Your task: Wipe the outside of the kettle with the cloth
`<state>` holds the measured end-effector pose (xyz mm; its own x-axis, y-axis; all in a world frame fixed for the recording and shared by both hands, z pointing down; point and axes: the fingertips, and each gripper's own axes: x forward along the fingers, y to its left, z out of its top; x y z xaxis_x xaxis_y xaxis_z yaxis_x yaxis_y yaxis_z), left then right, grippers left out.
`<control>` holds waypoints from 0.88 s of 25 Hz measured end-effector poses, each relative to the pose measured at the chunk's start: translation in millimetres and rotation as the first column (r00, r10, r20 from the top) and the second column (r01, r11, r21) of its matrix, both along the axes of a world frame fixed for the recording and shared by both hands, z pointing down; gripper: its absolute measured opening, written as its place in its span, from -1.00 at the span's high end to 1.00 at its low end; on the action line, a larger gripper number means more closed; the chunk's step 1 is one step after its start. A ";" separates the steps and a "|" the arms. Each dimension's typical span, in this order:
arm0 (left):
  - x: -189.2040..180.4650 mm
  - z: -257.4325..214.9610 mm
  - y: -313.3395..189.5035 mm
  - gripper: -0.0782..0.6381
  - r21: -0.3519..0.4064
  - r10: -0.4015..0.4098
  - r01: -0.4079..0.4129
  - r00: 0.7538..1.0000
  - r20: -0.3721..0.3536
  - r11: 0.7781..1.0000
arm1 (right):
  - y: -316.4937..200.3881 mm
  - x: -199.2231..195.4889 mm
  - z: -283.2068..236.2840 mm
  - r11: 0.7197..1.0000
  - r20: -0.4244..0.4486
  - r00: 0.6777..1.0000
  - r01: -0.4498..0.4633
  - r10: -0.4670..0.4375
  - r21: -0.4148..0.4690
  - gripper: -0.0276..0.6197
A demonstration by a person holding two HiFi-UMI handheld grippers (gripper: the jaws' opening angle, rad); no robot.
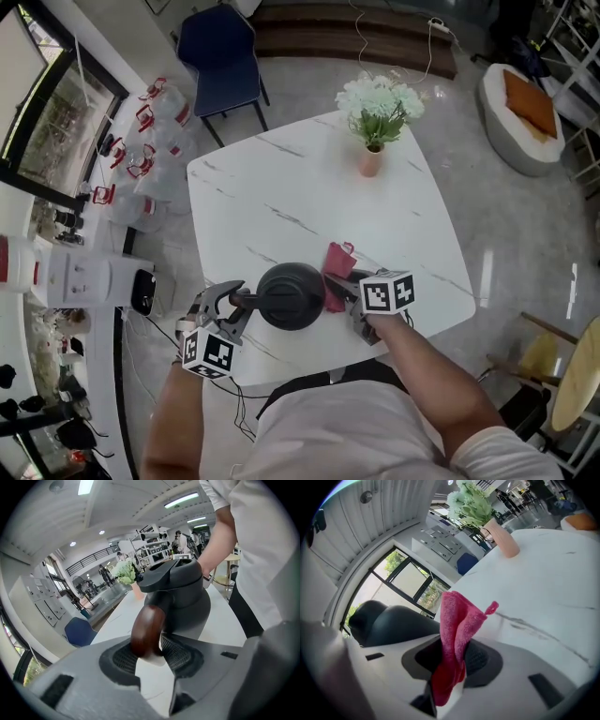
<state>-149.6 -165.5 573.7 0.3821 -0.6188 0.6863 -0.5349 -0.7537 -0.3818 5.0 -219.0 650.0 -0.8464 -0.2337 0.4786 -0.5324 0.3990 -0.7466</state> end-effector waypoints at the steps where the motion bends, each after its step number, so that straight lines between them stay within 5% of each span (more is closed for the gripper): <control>1: 0.5 -0.6 0.9 0.36 0.008 0.007 -0.007 1.000 0.001 1.000 | 2.3 0.4 5.2 1.000 -0.019 1.000 0.003 -0.003 -0.010 0.55; 7: 6.3 -3.6 6.5 0.36 0.062 0.068 -0.071 0.996 0.049 0.996 | 6.1 18.0 18.3 0.998 -0.183 0.981 0.064 -0.060 0.013 0.55; 9: 9.9 -6.1 8.3 0.36 0.086 0.094 -0.099 0.993 0.069 0.991 | -0.3 22.0 -5.0 0.996 -0.141 0.989 0.065 -0.055 0.066 0.55; 12: 13.2 -10.1 9.4 0.36 0.134 0.125 -0.138 0.987 0.102 0.981 | -7.7 15.8 -68.6 0.983 0.049 0.995 0.081 -0.090 0.163 0.55; 16: 16.0 -14.4 10.4 0.37 0.164 0.117 -0.133 0.988 0.101 0.978 | -3.0 4.5 -148.5 0.959 0.253 0.952 0.105 -0.174 0.263 0.55; 22: 22.7 -17.2 8.9 0.39 0.179 0.124 -0.146 0.984 0.126 0.973 | 36.1 -29.9 -165.1 0.879 0.120 0.929 0.283 -0.351 0.383 0.55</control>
